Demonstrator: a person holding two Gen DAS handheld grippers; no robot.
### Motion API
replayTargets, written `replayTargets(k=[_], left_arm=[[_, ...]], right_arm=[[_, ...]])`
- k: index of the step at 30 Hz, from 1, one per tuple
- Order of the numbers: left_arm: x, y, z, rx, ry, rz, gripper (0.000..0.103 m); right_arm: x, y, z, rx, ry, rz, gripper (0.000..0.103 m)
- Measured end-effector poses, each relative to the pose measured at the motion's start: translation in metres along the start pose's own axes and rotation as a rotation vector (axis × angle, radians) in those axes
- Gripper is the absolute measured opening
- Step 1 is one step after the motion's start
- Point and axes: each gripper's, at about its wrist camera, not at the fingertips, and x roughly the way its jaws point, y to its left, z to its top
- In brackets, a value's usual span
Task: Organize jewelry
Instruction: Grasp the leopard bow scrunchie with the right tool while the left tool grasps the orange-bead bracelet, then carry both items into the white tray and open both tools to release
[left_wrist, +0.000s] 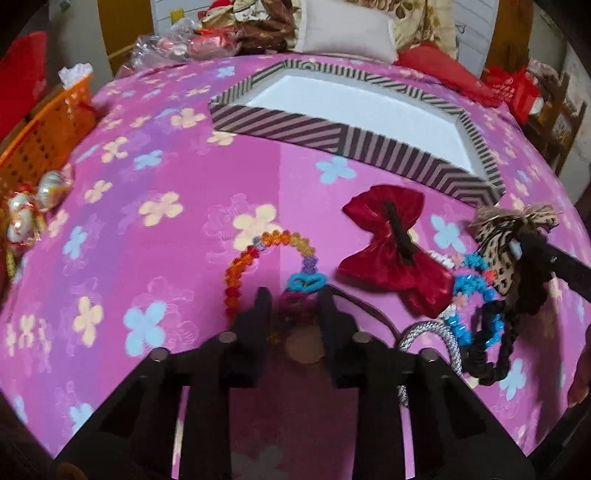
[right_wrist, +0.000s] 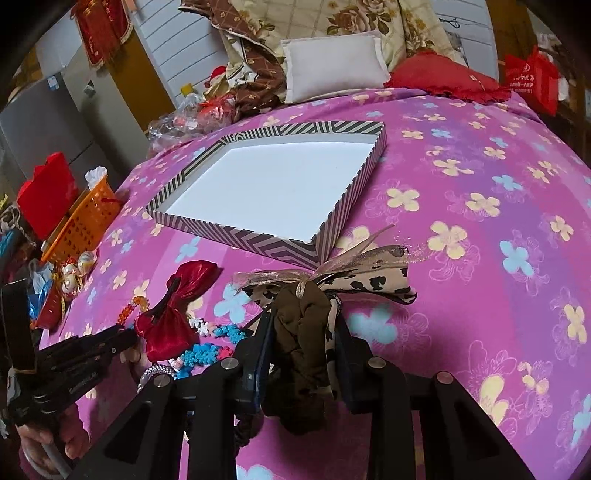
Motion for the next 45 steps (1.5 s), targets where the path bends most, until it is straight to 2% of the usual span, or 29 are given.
replayTargets(k=[4,5,14,31,45], left_arm=[[-0.002,0.001,-0.002,0.009,-0.009,-0.039,0.013],[-0.005,0.003,-0.003,0.005,-0.016,-0.058,0.006],[-0.035,0.022,0.001,-0.042,-0.044,-0.122,0.005],[-0.102,0.024,0.020,-0.081,-0.156,-0.094,0.005],[-0.097,-0.001,0.048,-0.033,-0.177,-0.046,0.005]], right_arm=[[-0.001,0.000,0.000,-0.006,-0.002,-0.001,0.029],[-0.002,0.001,0.000,-0.011,-0.006,-0.002,0.029],[-0.021,0.004,0.003,-0.029,-0.044,0.014,0.029],[-0.062,0.019,0.010,-0.074,-0.112,0.048,0.029],[-0.059,0.029,0.026,-0.122,-0.117,0.033,0.029]])
